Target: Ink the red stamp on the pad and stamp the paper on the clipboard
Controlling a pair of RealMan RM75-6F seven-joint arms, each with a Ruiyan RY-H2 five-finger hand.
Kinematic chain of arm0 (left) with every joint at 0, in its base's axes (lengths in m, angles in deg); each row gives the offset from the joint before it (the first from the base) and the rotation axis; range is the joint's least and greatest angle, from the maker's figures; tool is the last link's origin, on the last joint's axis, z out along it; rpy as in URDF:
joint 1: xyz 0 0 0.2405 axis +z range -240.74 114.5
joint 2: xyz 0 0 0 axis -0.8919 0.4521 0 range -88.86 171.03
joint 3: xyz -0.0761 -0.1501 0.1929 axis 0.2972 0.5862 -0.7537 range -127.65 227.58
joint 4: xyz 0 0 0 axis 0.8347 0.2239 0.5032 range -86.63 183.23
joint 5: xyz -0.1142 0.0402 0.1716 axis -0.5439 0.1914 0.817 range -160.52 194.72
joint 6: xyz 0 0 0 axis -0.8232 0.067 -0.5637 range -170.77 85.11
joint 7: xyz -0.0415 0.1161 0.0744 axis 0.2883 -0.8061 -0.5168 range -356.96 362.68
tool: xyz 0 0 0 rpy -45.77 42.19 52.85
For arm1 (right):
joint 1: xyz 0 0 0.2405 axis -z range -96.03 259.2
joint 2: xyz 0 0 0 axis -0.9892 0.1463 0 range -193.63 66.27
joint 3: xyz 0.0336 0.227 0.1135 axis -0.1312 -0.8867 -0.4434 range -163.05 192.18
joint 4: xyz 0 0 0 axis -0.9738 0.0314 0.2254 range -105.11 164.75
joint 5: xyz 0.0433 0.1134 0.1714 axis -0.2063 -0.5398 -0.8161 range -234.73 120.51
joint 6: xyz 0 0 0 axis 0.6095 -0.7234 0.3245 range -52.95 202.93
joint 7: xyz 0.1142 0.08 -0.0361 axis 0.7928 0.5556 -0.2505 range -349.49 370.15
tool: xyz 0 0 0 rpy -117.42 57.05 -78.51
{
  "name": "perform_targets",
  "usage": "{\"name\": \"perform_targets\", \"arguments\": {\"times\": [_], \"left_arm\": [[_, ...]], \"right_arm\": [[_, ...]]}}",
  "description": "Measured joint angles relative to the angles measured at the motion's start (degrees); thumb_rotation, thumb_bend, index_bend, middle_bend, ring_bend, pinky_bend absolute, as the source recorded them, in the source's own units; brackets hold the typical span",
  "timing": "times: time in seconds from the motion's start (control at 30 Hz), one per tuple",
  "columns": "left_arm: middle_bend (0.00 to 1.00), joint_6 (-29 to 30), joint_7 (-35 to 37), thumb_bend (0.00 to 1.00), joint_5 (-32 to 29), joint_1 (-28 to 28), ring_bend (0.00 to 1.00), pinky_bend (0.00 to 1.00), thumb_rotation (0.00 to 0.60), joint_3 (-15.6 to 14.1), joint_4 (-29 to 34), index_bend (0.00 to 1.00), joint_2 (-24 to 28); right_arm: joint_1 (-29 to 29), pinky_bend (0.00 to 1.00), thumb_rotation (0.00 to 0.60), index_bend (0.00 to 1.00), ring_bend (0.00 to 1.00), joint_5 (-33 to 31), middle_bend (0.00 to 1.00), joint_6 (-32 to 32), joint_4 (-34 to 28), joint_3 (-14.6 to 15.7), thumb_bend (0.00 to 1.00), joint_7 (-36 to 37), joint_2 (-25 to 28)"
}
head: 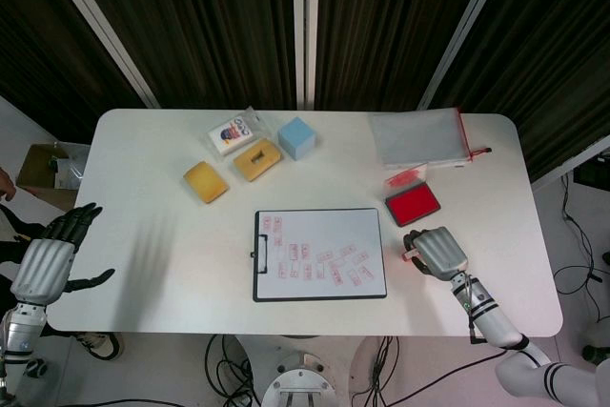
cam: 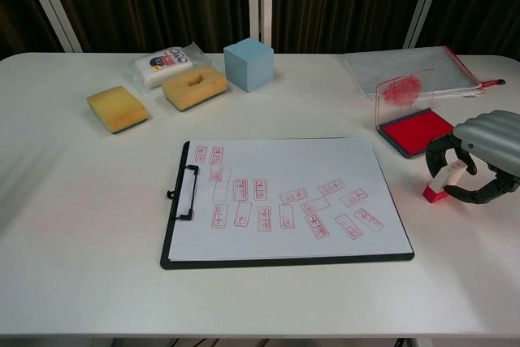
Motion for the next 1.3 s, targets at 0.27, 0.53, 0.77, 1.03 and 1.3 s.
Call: {"name": "perform_targets", "arguments": {"times": [0.27,0.53,0.77,1.03,1.3], "left_arm": [[0.07,-0.1,-0.2,0.12,-0.1,0.0,0.10,0.19,0.490,0.0,0.2,0.08,0.0],[0.07,0.0,-0.4,0.12,0.1,0.0,0.10,0.19,0.487,0.0,0.4,0.08,0.1],[0.07,0.6,-0.7,0.12,0.1,0.1,0.10,0.19,0.490,0.1,0.8,0.08,0.4],[0.07,1.1,-1.9,0.12,-0.2,0.3,0.10,0.19,0.488,0.5,2.0,0.08,1.2],[0.07,1.0,-2.5,0.12,-0.4,-0.1,0.10,0.19,0.489,1.2,2.2,0.08,1.9]], "right_arm": [[0.2,0.80,0.600,0.39,0.52,0.2,0.35,0.4,-1.1,0.1,0.32,0.3,1.2],[0.2,0.73,0.600,0.21,0.43,0.8,0.24,0.6,-3.1,0.6,0.26,0.3,3.5],[1.2,0.37,0.600,0.00,0.17,1.9,0.04,-3.8,-6.9,0.1,0.15,0.3,7.2],[9.0,0.00,0.600,0.00,0.00,-0.1,0.00,-17.8,-16.3,-1.1,0.13,-5.3,15.3],[19.7,0.00,0.600,0.00,0.00,-10.5,0.00,-27.2,-24.7,-4.7,0.13,-10.0,21.8]]}}
